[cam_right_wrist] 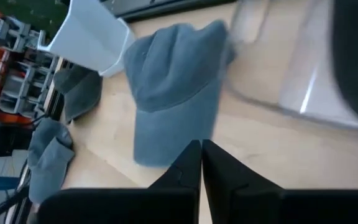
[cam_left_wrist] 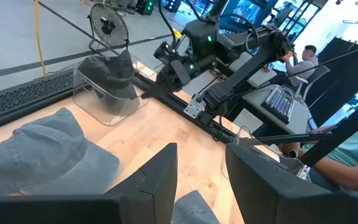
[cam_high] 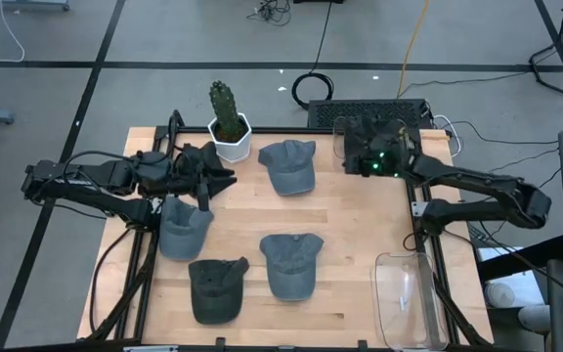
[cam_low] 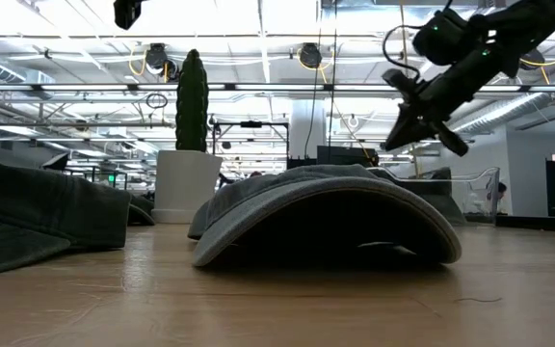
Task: Pick & Place hat
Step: Adjust the top transparent bin on the table
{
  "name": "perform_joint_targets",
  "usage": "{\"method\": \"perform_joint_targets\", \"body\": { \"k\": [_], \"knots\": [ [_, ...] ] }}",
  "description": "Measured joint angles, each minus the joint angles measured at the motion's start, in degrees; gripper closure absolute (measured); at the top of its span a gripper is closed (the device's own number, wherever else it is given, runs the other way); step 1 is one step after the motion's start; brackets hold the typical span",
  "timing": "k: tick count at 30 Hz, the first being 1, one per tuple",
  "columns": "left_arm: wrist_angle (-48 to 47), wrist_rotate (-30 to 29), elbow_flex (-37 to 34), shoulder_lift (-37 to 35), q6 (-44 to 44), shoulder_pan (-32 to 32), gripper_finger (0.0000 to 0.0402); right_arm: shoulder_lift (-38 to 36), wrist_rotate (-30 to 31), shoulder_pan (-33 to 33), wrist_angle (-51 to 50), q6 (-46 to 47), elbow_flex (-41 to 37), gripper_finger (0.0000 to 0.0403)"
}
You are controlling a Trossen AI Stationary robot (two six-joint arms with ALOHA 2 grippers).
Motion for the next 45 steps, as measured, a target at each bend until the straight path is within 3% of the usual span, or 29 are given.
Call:
{"method": "perform_joint_targets", "body": {
  "k": [6, 10, 13, 16, 20, 23, 32, 37, 45],
  "knots": [
    [0.0, 0.0, 0.0, 0.0, 0.5, 0.2, 0.0254, 8.7, 5.9, 5.7, 10.7, 6.0, 0.5, 0.0402],
    [0.0, 0.1, 0.0, 0.0, 0.0, 0.2, 0.0254, 13.6, 9.0, 6.4, 9.4, 4.8, 3.4, 0.0402],
    [0.0, 2.6, 0.0, 0.0, -0.1, 0.2, 0.0254, 14.8, 8.9, 5.6, 2.6, 1.7, 5.8, 0.0403],
    [0.0, 5.4, 0.0, 0.0, -0.1, 0.1, 0.0254, 14.3, 9.3, 4.9, -10.3, -1.8, 8.3, 0.0403],
    [0.0, 6.2, 0.0, 0.0, -0.2, -0.3, 0.0254, 12.2, 14.0, 3.1, -24.5, -2.7, 8.7, 0.0403],
    [0.0, 6.2, 0.0, 0.0, -0.2, -0.3, 0.0254, 11.1, 18.0, 0.6, -29.3, -3.7, 8.7, 0.0403],
    [0.0, 6.1, 0.0, 0.0, -0.5, -0.3, 0.0254, 11.0, 16.2, -8.5, -31.8, -12.4, 8.7, 0.0403],
    [0.0, 4.7, 0.0, 0.0, -1.2, -0.3, 0.0254, 11.0, 16.0, -11.0, -33.1, -16.0, 8.7, 0.0403],
    [0.0, 1.9, 0.0, 0.0, -2.2, -0.3, 0.0254, 7.2, 10.9, -12.0, -32.5, -16.0, 8.7, 0.0403]
  ]
}}
